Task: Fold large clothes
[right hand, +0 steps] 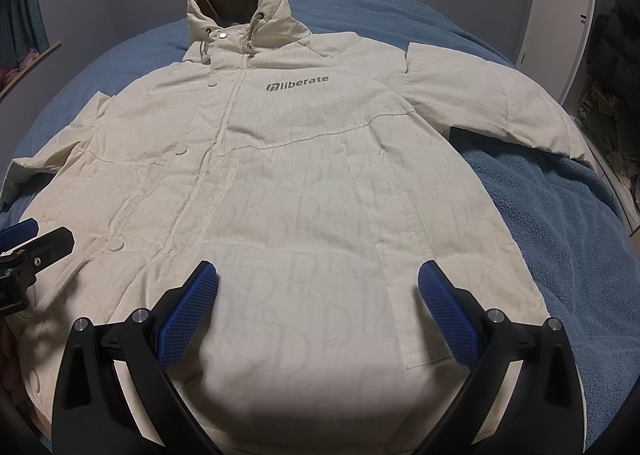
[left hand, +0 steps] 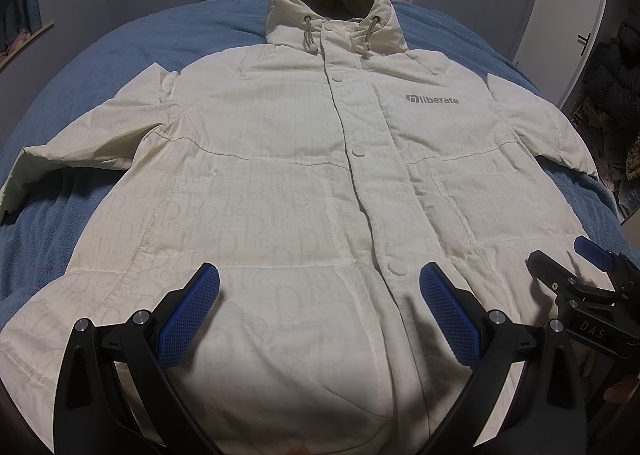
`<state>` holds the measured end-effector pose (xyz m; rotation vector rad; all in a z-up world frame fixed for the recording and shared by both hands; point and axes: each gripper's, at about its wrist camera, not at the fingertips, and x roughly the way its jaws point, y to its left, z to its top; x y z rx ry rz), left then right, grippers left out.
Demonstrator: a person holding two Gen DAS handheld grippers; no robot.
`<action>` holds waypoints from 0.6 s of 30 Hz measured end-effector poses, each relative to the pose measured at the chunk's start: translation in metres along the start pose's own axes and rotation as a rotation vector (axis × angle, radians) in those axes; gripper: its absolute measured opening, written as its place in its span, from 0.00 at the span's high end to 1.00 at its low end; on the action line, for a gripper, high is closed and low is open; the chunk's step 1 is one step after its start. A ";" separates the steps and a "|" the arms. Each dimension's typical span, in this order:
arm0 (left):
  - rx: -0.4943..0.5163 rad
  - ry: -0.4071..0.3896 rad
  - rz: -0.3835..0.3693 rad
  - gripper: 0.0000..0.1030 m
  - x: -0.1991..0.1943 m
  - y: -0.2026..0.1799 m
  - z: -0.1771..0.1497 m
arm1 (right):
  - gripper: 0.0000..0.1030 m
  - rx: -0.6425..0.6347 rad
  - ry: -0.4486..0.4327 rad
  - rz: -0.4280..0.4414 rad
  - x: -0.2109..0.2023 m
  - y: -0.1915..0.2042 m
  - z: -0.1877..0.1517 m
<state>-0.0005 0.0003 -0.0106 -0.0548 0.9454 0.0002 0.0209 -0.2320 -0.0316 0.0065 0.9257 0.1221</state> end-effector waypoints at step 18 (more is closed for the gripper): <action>-0.012 -0.104 -0.063 0.06 -0.033 0.006 0.049 | 0.06 -0.041 -0.252 -0.191 -0.054 -0.043 0.068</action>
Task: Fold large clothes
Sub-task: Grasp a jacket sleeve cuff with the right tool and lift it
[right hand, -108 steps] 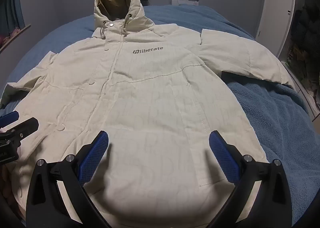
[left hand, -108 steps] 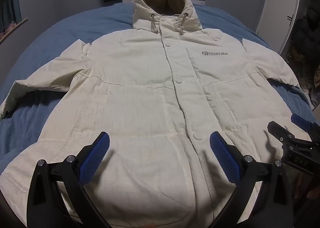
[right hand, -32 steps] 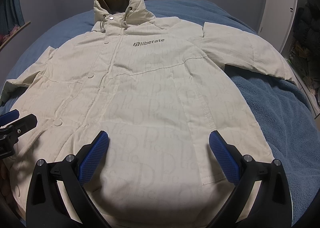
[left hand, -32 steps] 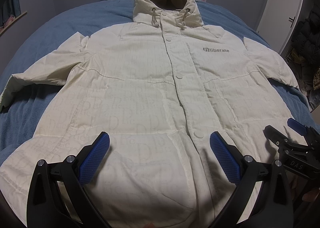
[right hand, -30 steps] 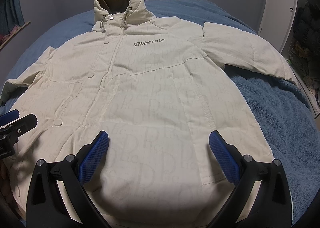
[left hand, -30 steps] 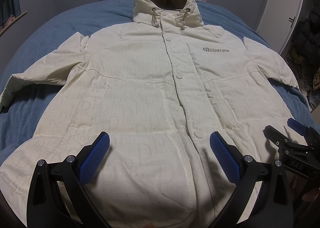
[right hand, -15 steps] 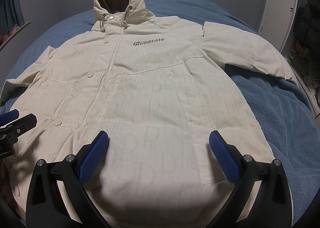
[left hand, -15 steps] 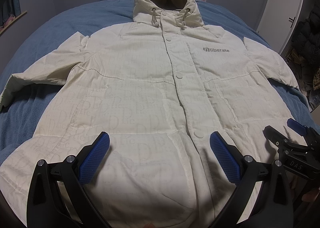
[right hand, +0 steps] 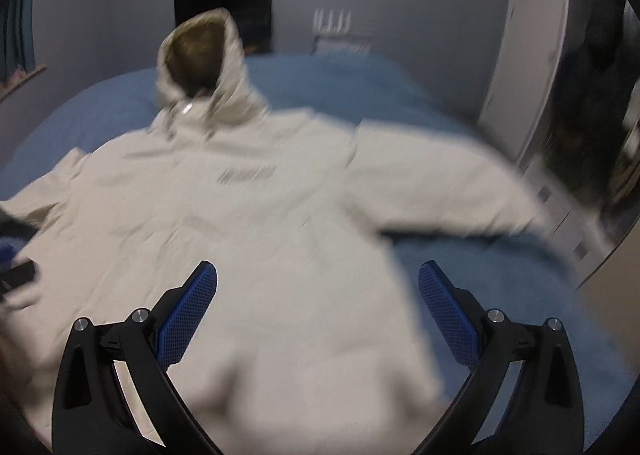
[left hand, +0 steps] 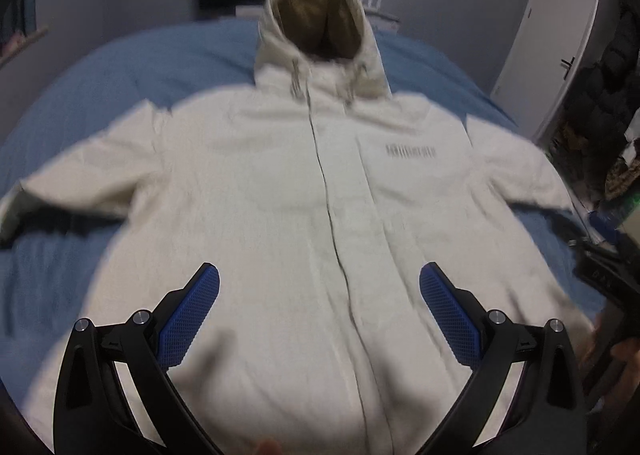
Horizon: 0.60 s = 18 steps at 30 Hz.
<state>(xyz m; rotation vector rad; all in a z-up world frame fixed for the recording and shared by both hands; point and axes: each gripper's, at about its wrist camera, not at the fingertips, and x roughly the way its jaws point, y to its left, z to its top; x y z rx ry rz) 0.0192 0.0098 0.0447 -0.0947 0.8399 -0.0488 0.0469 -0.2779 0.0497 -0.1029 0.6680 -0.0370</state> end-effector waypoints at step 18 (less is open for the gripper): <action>0.099 0.010 0.096 0.06 0.077 0.020 0.065 | 0.06 0.471 0.281 0.072 0.141 -0.191 0.004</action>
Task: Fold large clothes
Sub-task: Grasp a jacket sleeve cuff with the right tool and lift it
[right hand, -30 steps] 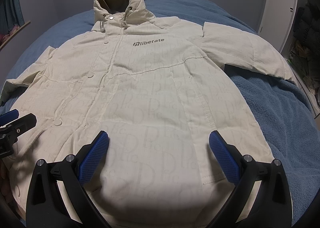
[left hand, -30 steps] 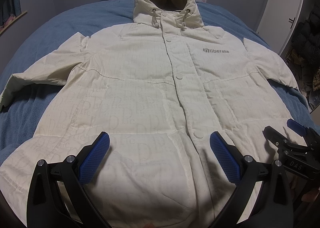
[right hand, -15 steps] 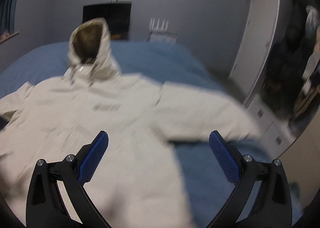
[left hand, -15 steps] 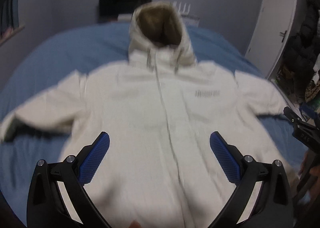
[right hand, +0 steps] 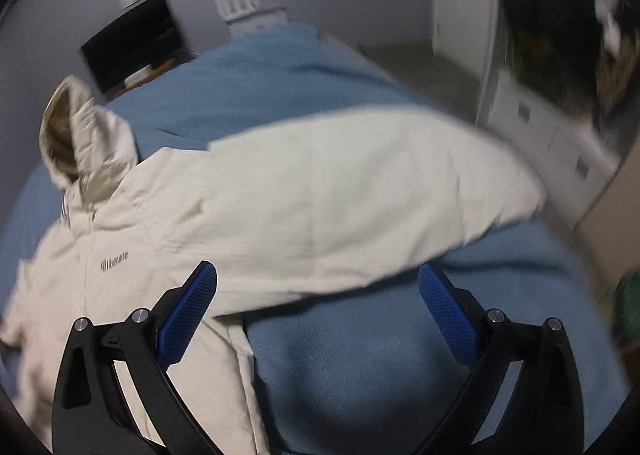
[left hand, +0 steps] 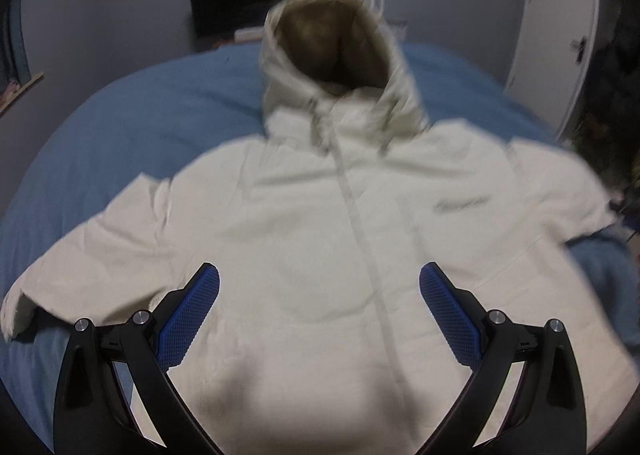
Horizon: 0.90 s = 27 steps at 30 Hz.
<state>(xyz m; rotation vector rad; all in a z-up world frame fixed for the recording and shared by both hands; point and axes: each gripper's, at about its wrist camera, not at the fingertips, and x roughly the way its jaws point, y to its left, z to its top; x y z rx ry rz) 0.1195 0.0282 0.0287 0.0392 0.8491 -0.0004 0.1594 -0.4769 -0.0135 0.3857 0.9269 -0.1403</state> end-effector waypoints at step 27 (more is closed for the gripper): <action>-0.090 0.100 -0.044 0.06 0.056 0.021 -0.013 | 0.47 0.476 -0.163 0.070 0.073 -0.117 0.038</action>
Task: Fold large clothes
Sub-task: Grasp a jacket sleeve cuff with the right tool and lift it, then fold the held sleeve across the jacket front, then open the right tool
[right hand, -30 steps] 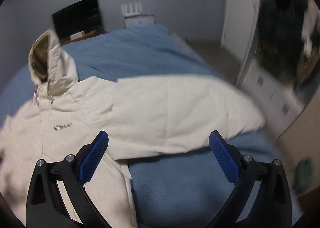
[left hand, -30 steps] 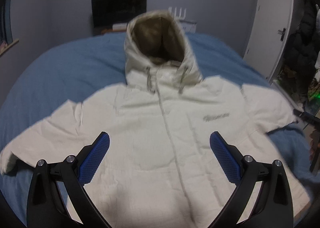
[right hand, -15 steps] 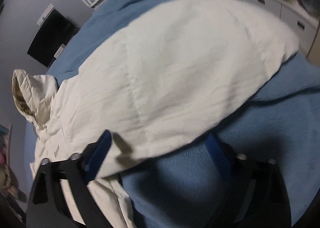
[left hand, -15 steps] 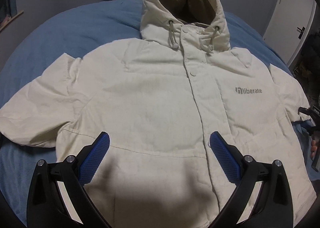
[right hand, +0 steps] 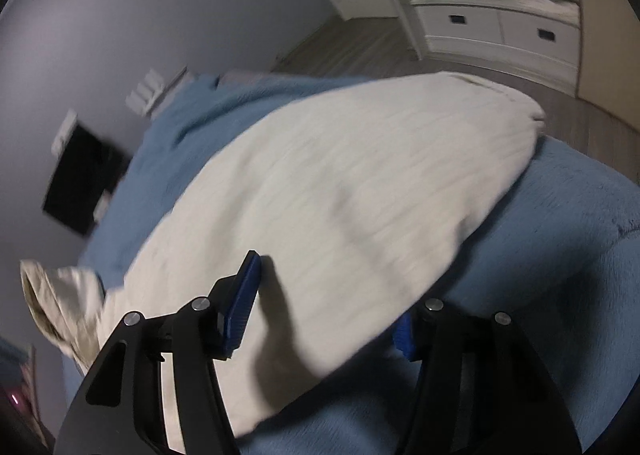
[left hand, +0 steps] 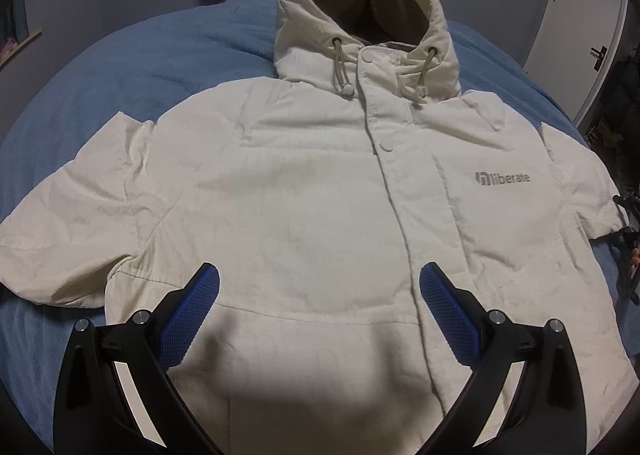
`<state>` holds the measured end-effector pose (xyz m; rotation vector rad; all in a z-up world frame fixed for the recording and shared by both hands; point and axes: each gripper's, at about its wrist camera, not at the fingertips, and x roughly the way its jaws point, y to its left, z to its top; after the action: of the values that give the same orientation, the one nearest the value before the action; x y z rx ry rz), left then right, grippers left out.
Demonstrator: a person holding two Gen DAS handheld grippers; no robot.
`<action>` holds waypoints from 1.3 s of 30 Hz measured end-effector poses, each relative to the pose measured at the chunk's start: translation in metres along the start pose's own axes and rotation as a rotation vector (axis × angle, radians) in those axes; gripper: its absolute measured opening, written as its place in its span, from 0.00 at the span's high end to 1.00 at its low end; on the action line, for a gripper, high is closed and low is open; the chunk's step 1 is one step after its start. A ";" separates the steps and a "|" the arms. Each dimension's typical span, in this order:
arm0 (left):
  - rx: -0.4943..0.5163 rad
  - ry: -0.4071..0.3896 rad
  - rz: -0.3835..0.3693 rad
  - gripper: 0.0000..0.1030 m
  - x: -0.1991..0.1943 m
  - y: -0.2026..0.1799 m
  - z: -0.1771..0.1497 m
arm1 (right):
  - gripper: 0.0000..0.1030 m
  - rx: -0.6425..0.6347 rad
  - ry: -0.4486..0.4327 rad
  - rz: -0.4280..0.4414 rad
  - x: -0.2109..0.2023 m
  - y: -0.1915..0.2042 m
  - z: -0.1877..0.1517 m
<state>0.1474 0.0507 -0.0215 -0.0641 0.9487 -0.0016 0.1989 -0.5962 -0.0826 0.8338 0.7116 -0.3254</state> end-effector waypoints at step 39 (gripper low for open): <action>0.035 -0.058 0.061 0.06 -0.003 0.007 -0.003 | 0.81 -0.983 0.301 0.425 -0.081 0.279 -0.293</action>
<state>0.1430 0.0575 -0.0211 -0.0032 0.8922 0.0394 0.1561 -0.1930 -0.0068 0.0678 0.8293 0.5258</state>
